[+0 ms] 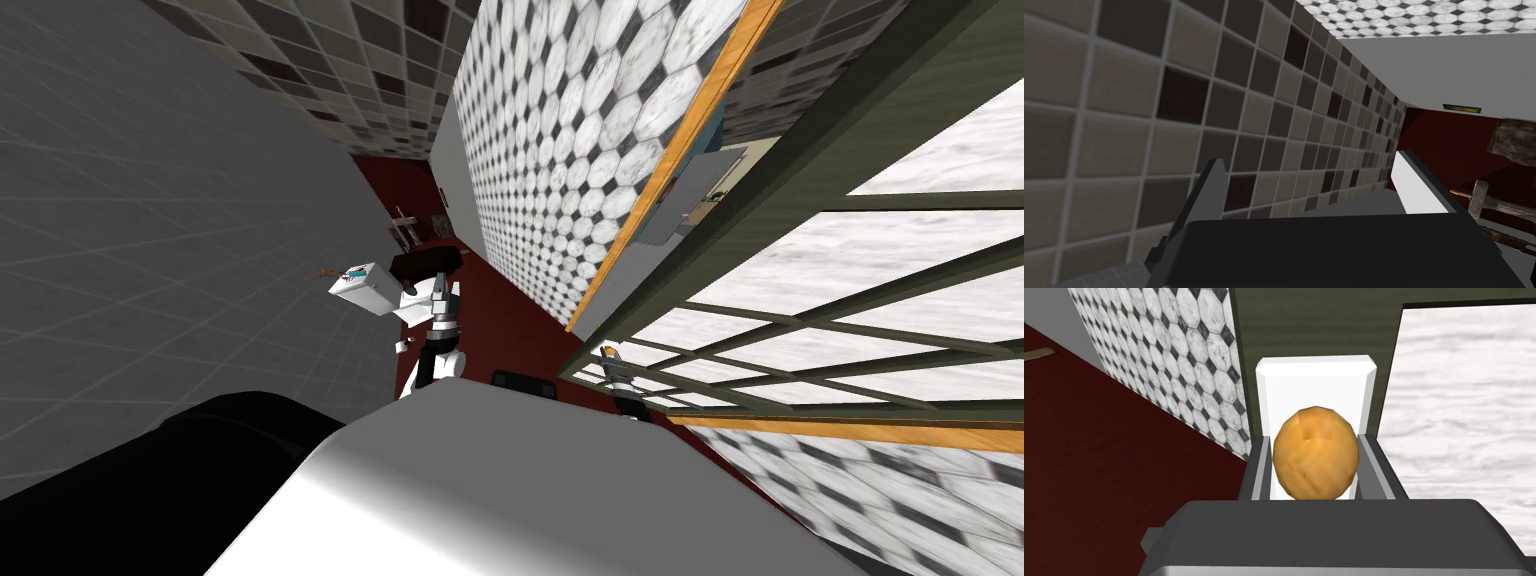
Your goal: Pull the door open
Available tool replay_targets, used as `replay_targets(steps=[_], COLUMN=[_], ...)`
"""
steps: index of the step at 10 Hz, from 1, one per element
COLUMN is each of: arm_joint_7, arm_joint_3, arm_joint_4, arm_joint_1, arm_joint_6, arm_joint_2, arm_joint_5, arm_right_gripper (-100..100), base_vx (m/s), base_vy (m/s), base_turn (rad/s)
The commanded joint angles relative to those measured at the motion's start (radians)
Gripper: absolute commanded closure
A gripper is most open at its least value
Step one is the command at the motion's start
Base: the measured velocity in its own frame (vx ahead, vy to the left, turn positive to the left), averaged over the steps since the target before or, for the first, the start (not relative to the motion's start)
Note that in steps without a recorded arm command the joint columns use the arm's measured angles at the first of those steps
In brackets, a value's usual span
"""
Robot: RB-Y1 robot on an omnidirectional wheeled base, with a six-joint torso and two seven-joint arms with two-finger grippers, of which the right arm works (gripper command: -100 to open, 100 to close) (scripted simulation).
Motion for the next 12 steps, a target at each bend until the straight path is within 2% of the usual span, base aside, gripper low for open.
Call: replay_targets(steps=[1, 4, 5, 12], arm_joint_7=[-0.020, -0.062, -0.051, -0.116], arm_joint_3=[0.019, 0.058, 0.050, 0.102], arm_joint_4=[-0.009, -0.012, -0.014, 0.020], arm_joint_1=[0.017, 0.042, 0.037, 0.082], arm_joint_6=[-0.022, -0.067, -0.049, -0.161], arm_joint_2=[-0.017, -0.051, -0.044, -0.091], arm_joint_5=[0.009, 0.027, 0.024, 0.052], arm_right_gripper=[100, 100, 100, 100], base_vx=[-0.178, -0.244, -0.103, -0.190], base_vy=[-0.049, -0.052, -0.014, -0.058], base_turn=[0.092, 0.105, 0.018, 0.137])
